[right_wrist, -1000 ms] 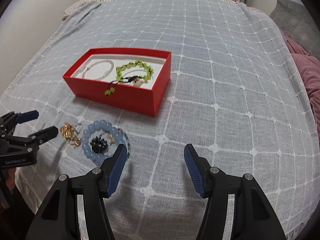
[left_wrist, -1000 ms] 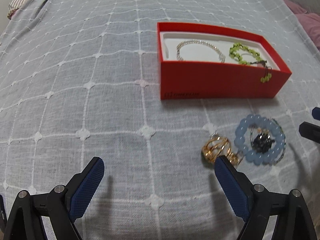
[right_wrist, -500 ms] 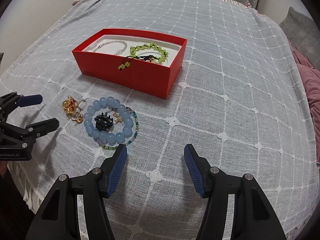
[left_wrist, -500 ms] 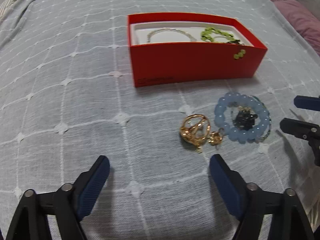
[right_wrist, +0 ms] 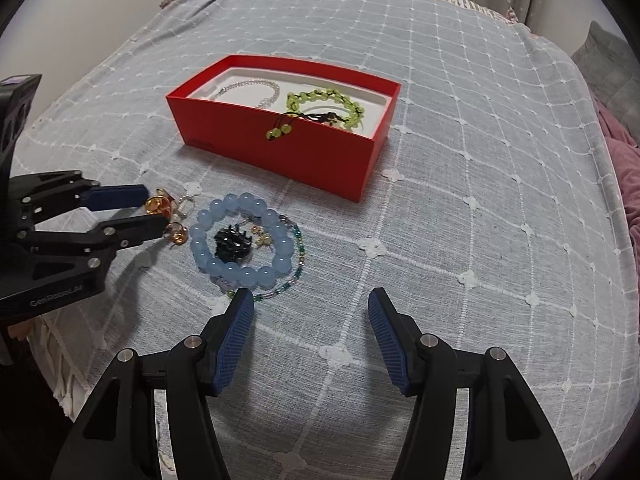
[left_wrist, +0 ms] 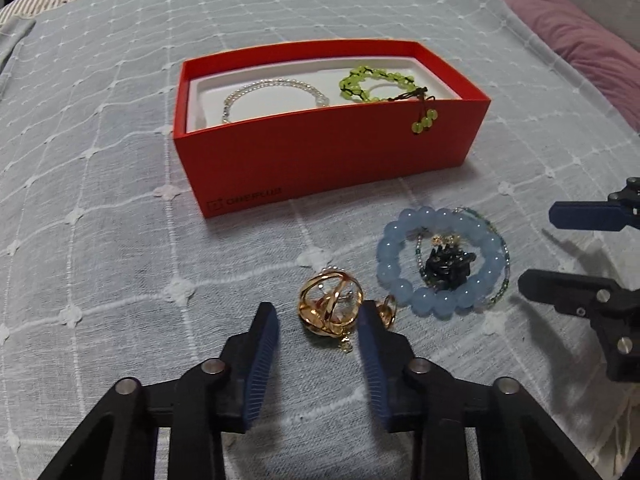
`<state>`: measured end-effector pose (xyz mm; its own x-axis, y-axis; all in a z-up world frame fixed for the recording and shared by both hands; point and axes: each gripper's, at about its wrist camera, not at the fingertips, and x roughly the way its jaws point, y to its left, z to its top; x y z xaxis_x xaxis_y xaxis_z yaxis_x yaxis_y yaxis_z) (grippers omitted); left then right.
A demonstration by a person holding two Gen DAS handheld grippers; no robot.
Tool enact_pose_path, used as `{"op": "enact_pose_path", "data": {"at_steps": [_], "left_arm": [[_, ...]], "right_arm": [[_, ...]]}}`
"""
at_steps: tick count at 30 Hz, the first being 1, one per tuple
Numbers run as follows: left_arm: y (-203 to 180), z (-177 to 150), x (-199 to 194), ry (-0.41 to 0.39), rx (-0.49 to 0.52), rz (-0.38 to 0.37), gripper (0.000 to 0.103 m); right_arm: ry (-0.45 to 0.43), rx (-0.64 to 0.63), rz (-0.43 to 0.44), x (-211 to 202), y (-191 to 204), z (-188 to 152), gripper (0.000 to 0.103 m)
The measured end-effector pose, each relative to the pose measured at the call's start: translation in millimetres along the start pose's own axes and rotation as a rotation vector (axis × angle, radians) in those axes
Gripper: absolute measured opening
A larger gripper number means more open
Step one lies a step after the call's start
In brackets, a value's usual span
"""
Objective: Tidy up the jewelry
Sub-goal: 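Grasp the gold green-stone ring with left tool while right tool grasps black charm, then carry the held ring and black charm over the red box and lower them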
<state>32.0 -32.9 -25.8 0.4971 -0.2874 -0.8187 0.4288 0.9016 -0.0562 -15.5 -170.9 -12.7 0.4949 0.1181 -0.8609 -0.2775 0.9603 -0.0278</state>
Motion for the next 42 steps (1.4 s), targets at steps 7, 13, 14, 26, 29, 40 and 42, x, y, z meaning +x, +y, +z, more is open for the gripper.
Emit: {"op": "enact_pose_path", "data": {"at_steps": [7, 13, 14, 26, 29, 40, 42], "left_arm": [[0.8, 5.0, -0.2, -0.002, -0.009, 0.0, 0.021], [8.7, -1.0, -7.8, 0.001, -0.031, 0.029, 0.021], [10.3, -1.7, -9.1, 0.0, -0.037, 0.029, 0.021], [24.1, -9.4, -15.5, -0.002, -0.07, 0.053, 0.021], [24.7, -8.9, -14.7, 0.001, -0.074, 0.055, 0.021], [28.4, -7.9, -12.4, 0.008, -0.096, 0.063, 0.021], [29.0, -7.9, -12.8, 0.007, -0.098, 0.064, 0.021]], "right_arm": [[-0.005, -0.032, 0.017, 1.7, 12.9, 3.4, 0.062], [-0.034, -0.013, 0.054, 1.5, 17.3, 10.0, 0.062], [-0.032, -0.007, 0.064, 1.9, 17.3, 10.8, 0.062], [-0.026, -0.014, 0.088, 16.2, 39.7, 26.2, 0.031], [-0.022, -0.012, 0.076, 20.4, 41.8, 27.6, 0.028], [-0.02, 0.0, 0.059, 22.2, 39.7, 28.8, 0.02], [-0.027, -0.001, 0.063, 19.4, 38.7, 28.8, 0.02]]}}
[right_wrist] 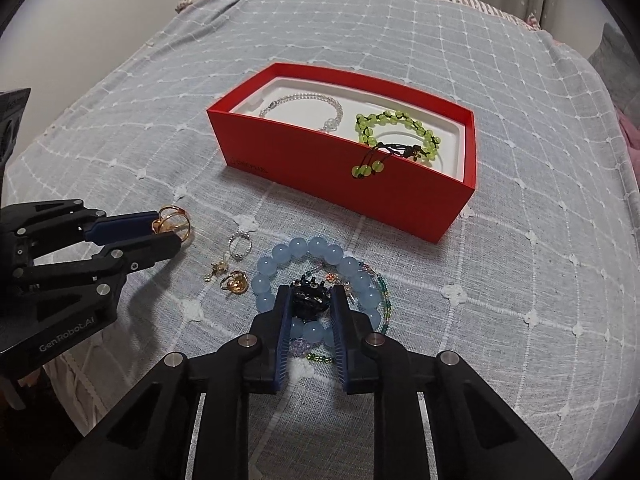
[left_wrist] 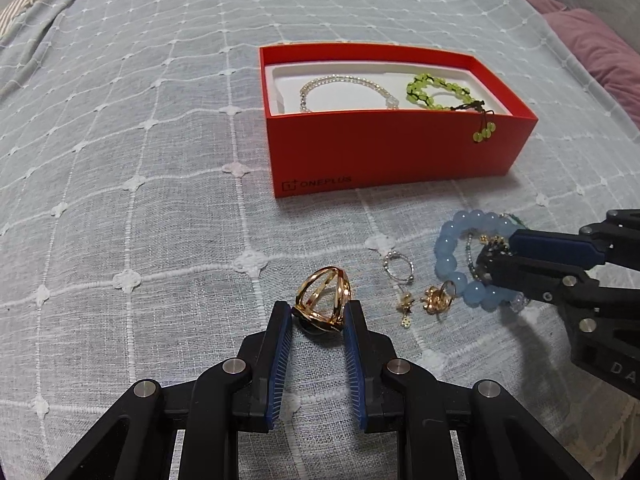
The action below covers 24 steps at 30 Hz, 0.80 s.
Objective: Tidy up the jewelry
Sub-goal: 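Carry the held ring and black charm over the red box and lower them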
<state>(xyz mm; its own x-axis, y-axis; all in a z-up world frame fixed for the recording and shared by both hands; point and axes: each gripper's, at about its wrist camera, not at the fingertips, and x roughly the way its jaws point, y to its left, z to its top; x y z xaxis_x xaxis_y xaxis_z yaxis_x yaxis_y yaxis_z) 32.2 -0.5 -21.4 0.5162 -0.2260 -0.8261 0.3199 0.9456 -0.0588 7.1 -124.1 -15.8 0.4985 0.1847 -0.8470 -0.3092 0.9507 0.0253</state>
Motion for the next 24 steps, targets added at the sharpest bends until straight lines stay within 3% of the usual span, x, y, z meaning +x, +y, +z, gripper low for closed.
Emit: {"op": "enact_pose_path", "data": {"at_steps": [24], "left_arm": [[15.2, 23.9, -19.5, -0.085, -0.045, -0.006, 0.021]], "right_arm": [[-0.109, 0.022, 0.022, -40.1, -13.6, 13.0, 0.02]]}}
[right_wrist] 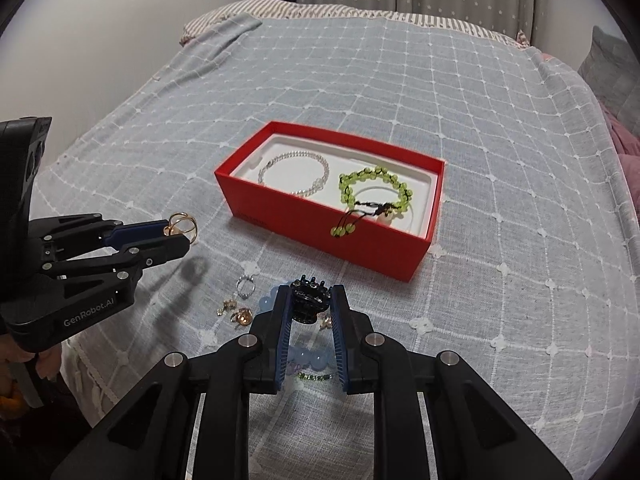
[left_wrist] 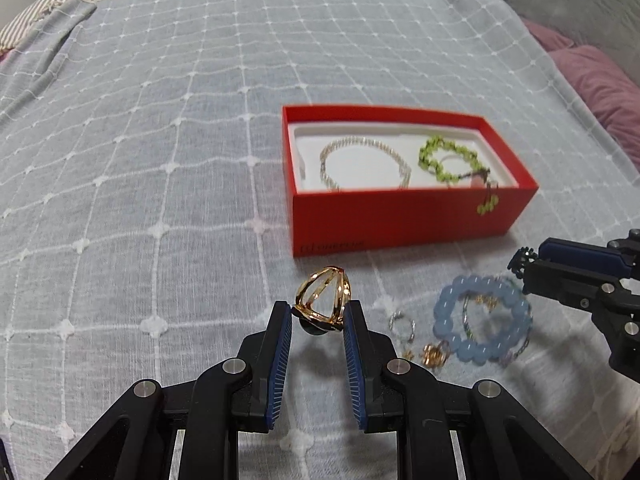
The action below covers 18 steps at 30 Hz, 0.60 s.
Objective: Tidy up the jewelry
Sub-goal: 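Carry the held ring and black charm over the red box and lower them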
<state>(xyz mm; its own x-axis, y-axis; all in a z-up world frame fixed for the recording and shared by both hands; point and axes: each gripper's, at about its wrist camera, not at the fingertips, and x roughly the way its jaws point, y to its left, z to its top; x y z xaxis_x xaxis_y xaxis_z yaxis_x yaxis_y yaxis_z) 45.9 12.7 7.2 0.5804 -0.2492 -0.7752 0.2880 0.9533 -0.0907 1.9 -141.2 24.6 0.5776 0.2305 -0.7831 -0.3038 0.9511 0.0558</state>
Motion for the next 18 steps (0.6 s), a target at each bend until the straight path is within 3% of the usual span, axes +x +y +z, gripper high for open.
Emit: {"op": "enact_pose_path", "data": {"at_steps": [18], "left_arm": [[-28.9, 40.9, 7.9, -0.105, 0.009, 0.004, 0.021]], "right_arm": [[-0.119, 0.054, -0.028, -5.1, -24.5, 35.0, 0.02]]}}
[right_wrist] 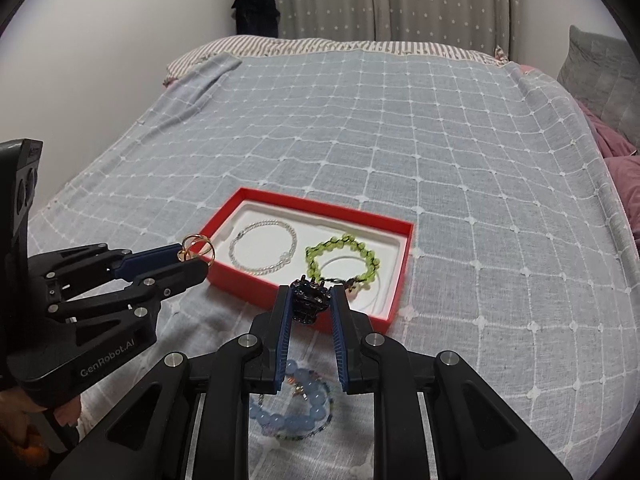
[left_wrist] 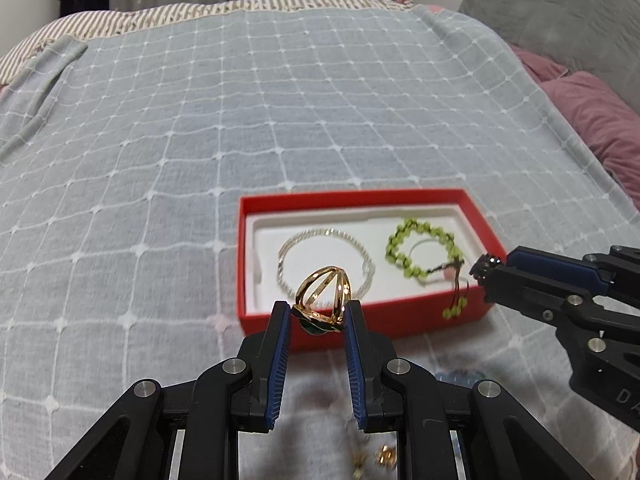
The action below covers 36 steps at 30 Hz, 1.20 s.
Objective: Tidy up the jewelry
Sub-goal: 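Carry the held ring and black charm over the red box and lower them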
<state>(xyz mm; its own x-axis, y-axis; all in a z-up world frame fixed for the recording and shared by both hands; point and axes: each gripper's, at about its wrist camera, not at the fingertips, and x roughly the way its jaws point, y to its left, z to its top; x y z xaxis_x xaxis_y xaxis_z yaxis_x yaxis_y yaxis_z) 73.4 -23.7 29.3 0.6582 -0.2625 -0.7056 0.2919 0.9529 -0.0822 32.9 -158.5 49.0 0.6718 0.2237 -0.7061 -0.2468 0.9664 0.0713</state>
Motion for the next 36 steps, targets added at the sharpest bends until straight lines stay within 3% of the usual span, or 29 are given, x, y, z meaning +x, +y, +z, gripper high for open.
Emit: {"op": "enact_pose_path", "data": {"at_steps": [26, 28, 30, 36], "left_arm": [[6.5, 16.3, 47.7, 0.041, -0.101, 0.011, 0.022], [7.6, 16.9, 46.2, 0.046, -0.102, 0.005, 0.025], [7.6, 16.9, 42.9, 0.041, -0.097, 0.008, 0.037], [8.7, 17.9, 28.9, 0.019, -0.068, 0.021, 0.041]], "right_arm": [[0.017, 0.044, -0.037, 34.0, -27.7, 9.6, 0.02], [0.019, 0.045, -0.036, 35.3, -28.5, 9.3, 0.02], [0.02, 0.042, -0.036, 36.1, -28.7, 9.1, 0.02], [0.017, 0.033, -0.04, 38.4, -28.1, 9.1, 0.02]]}}
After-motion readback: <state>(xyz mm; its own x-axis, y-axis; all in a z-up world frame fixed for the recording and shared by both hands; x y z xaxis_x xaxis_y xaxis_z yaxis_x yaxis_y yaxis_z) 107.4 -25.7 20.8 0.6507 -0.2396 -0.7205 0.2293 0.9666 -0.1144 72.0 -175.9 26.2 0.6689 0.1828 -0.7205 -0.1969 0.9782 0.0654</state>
